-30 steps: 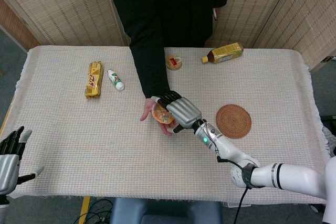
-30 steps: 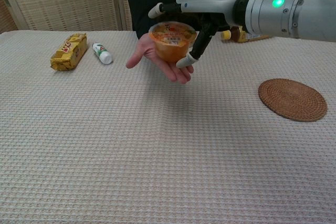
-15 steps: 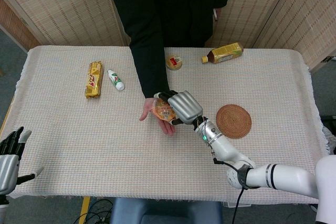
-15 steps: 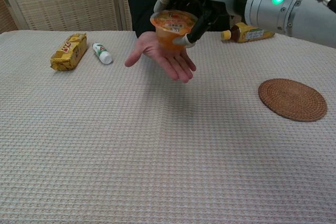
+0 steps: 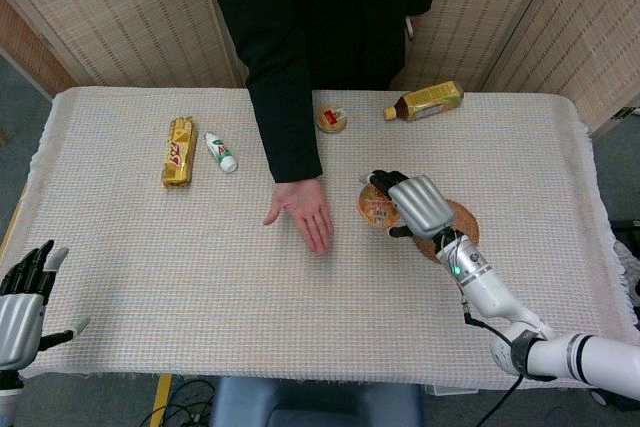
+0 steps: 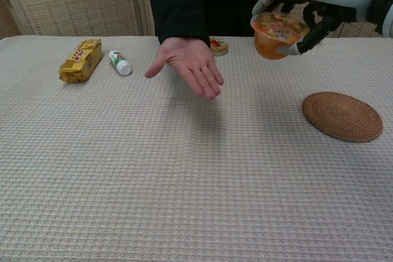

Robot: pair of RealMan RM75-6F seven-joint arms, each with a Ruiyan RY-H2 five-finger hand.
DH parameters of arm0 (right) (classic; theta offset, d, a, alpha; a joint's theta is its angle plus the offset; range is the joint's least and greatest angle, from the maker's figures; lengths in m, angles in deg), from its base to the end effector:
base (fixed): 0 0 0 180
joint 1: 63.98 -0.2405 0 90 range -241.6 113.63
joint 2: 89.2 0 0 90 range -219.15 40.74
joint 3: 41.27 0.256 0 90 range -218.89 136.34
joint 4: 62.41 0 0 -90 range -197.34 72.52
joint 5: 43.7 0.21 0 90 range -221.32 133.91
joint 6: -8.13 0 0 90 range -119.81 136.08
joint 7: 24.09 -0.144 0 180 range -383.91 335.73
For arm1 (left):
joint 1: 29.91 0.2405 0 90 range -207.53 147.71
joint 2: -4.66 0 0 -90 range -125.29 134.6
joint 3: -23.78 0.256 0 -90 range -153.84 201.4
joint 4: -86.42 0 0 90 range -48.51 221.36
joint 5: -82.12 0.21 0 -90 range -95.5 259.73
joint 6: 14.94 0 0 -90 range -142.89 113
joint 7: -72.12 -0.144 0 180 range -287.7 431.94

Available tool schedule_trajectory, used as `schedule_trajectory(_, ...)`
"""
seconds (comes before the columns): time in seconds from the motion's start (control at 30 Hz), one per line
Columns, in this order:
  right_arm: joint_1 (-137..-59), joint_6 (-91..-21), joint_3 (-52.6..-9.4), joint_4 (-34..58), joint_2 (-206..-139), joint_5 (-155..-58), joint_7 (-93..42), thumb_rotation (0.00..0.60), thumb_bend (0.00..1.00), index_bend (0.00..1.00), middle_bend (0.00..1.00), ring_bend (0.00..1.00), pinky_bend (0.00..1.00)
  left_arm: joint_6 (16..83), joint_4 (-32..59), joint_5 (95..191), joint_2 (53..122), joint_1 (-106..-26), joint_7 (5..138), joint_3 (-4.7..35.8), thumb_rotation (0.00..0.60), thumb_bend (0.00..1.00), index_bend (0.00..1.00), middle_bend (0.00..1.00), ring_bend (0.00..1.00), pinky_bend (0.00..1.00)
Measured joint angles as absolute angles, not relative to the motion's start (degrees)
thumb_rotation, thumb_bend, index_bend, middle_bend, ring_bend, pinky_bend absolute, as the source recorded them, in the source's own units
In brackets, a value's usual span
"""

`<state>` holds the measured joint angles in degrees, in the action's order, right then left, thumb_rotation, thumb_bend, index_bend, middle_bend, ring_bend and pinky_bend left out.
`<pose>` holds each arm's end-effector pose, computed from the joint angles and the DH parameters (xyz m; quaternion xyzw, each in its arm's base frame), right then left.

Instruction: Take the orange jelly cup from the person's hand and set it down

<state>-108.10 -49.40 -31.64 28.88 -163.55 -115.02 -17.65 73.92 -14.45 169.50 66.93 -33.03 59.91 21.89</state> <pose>-0.1381 -0.3591 0.0633 0.7343 -0.3453 0.4289 0.3970 -0.2837 0.1664 0.1621 -0.6056 -0.3486 -0.3694 0.6126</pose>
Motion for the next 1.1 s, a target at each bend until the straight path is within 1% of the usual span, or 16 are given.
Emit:
schedule_trajectory(0.13,-107.73,-47.27,-32.91,24.72,-166.11,-114.77,-19.09,0.6,0.51,0.44,0.4,0.42,0.55,74.0,-14.58,169.59,67.02,-32.96,59.67,21.92,0.6,0.14,0.06,0.0,0.0,0.16)
schedule_trajectory(0.23,-107.74,-45.35,-33.75,20.89,-168.97,-114.49,-19.82,0.6,0.5,0.37,0.36,0.4,0.5,73.99,-14.56,169.52,66.99,-32.86,59.66,21.98,0.6,0.14,0.06,0.0,0.0,0.16)
schedule_trajectory(0.37,-107.98,-42.73,-34.35,15.92,-173.03,-113.98,-20.92,0.6,0.45,0.21,0.27,0.29,0.38,74.09,-14.42,169.18,66.92,-32.7,59.87,21.87,0.6,0.14,0.06,0.0,0.0,0.16)
schedule_trajectory(0.5,-108.35,-40.44,-34.6,13.93,-174.51,-113.46,-21.14,0.6,0.43,0.06,0.18,0.21,0.31,73.98,-14.21,169.04,66.95,-32.65,60.05,21.87,0.6,0.14,0.06,0.0,0.0,0.16)
schedule_trajectory(0.57,-108.53,-39.3,-34.83,14.12,-174.26,-113.09,-20.42,0.6,0.41,0.0,0.1,0.12,0.23,73.73,-14.16,168.91,66.97,-32.67,60.08,21.91,0.6,0.14,0.06,0.0,0.0,0.16)
schedule_trajectory(0.63,-108.57,-38.75,-35.01,14.79,-173.64,-112.86,-19.77,0.6,0.39,0.0,0.03,0.03,0.1,73.56,-14.04,168.79,67.06,-32.73,60.16,21.89,0.6,0.14,0.06,0.0,0.0,0.16)
schedule_trajectory(0.7,-108.38,-38.75,-35.2,15.83,-172.7,-112.79,-19.17,0.6,0.36,0.0,0.0,0.0,0.01,73.52,-13.94,168.79,67.13,-32.75,60.28,21.87,0.6,0.14,0.06,0.0,0.0,0.16)
schedule_trajectory(0.8,-107.81,-39.1,-35.61,17.27,-170.67,-112.87,-18.18,0.6,0.33,0.0,0.0,0.0,0.0,73.49,-13.7,168.65,67.14,-32.77,60.58,21.76,0.6,0.14,0.06,0.0,0.0,0.16)
schedule_trajectory(0.9,-106.61,-40.56,-35.9,19.51,-167.86,-113.23,-17.81,0.6,0.33,0.0,0.0,0.0,0.0,73.45,-13.35,168.35,67.19,-32.82,60.97,21.52,0.6,0.14,0.06,0.0,0.0,0.16)
schedule_trajectory(1.1,-101.92,-47.58,-36.49,24.96,-160.91,-115.62,-19.19,0.6,0.33,0.0,0.01,0.0,0.0,72.94,-12.92,168.17,67.44,-33.23,61.25,21.25,0.6,0.14,0.06,0.0,0.0,0.16)
